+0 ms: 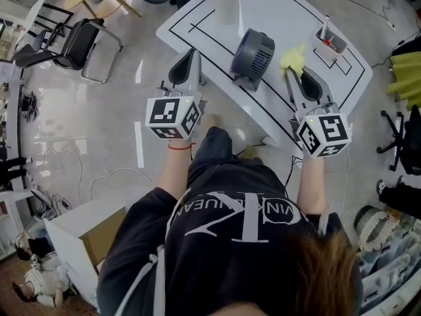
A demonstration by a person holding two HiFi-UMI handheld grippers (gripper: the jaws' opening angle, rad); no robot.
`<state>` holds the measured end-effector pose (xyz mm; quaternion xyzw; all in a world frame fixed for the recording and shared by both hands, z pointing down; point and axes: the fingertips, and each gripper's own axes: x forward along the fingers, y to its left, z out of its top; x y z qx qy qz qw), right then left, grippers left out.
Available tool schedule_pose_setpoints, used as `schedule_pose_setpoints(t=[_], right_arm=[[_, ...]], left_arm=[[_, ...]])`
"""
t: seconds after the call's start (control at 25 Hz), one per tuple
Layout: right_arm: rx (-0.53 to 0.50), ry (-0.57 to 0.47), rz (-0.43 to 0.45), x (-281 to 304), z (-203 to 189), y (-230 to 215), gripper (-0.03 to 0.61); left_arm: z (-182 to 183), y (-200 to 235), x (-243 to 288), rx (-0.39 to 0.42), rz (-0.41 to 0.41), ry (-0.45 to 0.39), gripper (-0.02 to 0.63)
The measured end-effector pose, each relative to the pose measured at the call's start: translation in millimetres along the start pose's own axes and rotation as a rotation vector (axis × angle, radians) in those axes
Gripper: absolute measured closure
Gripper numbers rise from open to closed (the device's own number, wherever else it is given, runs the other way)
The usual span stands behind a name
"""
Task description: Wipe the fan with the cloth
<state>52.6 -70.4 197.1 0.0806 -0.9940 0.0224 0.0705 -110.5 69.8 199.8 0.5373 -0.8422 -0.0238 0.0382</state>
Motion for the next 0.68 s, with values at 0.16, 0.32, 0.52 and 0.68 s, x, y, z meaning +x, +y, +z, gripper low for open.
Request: schedule_pose_setpoints(t=[0.16,0.32,0.52,0.68], right_arm=[[0.006,-0.002,0.004,1.0,-1.1,0.6,0.514],[0.020,-0.003,0.009,3.0,-2.2,1.9,0.514],[0.037,-0.001,0.015,4.6,-5.4,3.3,0.514],[0.046,0.000,0.016,6.0,-7.2,2.8,0.514]], left_arm=[[-0.7,1.4,-1.2,-0.004,0.004,0.001,0.612],[-0.9,3.9,-2.3,-0.014,0.009,0.001,0.612],[-3.0,6.5,-3.7,-0.019,0.015,0.006,0.612],[-3.5,8.2,-3.4,-0.020,0.017,0.009,0.612]])
